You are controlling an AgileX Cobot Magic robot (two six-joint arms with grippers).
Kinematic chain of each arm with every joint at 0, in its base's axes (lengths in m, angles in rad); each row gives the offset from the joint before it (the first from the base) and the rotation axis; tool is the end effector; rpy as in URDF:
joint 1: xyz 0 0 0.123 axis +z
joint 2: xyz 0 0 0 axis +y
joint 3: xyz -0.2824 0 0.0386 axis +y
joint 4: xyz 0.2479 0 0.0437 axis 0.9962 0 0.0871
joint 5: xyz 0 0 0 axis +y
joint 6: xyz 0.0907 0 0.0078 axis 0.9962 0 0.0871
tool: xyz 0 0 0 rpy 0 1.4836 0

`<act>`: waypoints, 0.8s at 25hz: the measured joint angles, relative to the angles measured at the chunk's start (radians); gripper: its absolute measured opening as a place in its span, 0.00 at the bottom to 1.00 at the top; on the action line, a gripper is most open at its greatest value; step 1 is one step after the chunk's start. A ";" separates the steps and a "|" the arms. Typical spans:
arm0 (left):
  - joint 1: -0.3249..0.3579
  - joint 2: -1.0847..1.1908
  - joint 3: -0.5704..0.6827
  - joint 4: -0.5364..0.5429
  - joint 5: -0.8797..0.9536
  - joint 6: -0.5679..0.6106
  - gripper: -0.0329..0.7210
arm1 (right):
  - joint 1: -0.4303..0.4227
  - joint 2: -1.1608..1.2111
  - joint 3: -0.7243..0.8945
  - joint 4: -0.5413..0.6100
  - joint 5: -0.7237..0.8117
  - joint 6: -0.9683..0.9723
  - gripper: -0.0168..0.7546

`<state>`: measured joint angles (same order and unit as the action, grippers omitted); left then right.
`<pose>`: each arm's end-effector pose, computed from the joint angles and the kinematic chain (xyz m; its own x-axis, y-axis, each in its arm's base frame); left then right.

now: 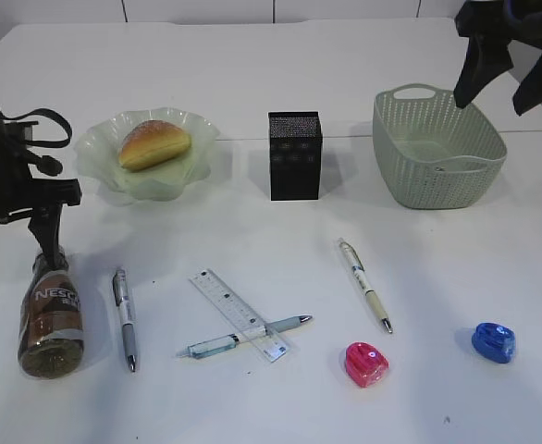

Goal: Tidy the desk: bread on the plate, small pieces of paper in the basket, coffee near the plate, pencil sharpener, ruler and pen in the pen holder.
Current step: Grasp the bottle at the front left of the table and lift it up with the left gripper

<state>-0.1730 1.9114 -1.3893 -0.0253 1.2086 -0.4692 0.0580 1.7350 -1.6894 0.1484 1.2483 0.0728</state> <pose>0.3549 -0.0642 0.1998 -0.9507 -0.3009 0.0753 -0.3008 0.9536 0.0124 0.3648 0.0340 0.3435 -0.9379 0.0644 -0.3409 0.0048 0.9849 0.1730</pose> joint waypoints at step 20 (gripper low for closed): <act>0.000 0.073 0.002 -0.037 -0.074 -0.035 0.74 | 0.000 0.000 0.000 0.000 0.000 -0.002 0.71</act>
<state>-0.1730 1.9843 -1.3877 -0.0621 1.1342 -0.5043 0.0580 1.7350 -1.6894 0.1484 1.2483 0.0705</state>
